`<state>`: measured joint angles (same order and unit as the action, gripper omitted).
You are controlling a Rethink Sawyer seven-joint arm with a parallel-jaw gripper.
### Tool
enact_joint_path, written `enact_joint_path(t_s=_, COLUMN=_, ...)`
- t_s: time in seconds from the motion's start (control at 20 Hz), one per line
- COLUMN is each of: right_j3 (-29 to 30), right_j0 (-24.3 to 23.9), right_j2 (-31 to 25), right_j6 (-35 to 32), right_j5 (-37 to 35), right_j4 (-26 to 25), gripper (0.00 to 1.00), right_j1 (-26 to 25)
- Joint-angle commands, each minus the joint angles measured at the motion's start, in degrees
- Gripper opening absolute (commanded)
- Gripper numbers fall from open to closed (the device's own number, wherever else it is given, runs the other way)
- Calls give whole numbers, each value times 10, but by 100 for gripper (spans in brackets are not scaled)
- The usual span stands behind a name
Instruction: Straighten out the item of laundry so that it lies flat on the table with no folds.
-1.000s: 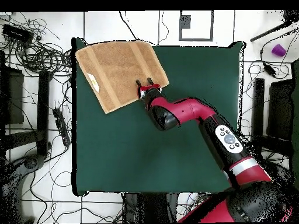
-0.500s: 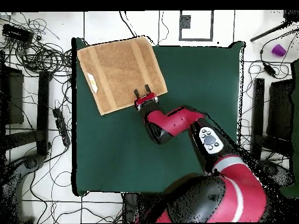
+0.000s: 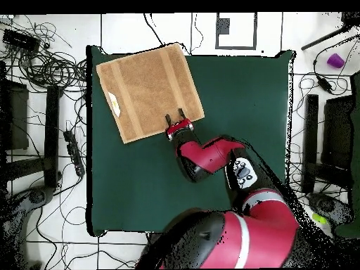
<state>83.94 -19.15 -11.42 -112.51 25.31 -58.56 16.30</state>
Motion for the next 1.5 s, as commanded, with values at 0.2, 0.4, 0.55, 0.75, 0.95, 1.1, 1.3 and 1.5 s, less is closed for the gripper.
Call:
enact_joint_path(t_s=0.2, right_j3=88, right_j0=37, right_j2=157, right_j6=-13, right_j5=-50, right_j4=20, gripper=100, right_j1=-82)
enact_joint_path(t_s=0.4, right_j3=86, right_j0=36, right_j2=165, right_j6=-12, right_j5=-50, right_j4=1, gripper=100, right_j1=-84)
enact_joint_path(t_s=0.55, right_j3=91, right_j0=25, right_j2=152, right_j6=-25, right_j5=-64, right_j4=-23, gripper=100, right_j1=-78)
enact_joint_path(t_s=0.75, right_j3=100, right_j0=34, right_j2=166, right_j6=-29, right_j5=-66, right_j4=-6, gripper=100, right_j1=-77)
enact_joint_path(t_s=0.95, right_j3=108, right_j0=48, right_j2=198, right_j6=-20, right_j5=-12, right_j4=31, gripper=100, right_j1=-92)
enact_joint_path(t_s=1.1, right_j3=112, right_j0=62, right_j2=225, right_j6=-4, right_j5=32, right_j4=67, gripper=100, right_j1=-112)
enact_joint_path(t_s=1.3, right_j3=117, right_j0=82, right_j2=261, right_j6=15, right_j5=73, right_j4=107, gripper=100, right_j1=-137)
enact_joint_path(t_s=1.5, right_j3=122, right_j0=85, right_j2=263, right_j6=-6, right_j5=60, right_j4=82, gripper=100, right_j1=-135)
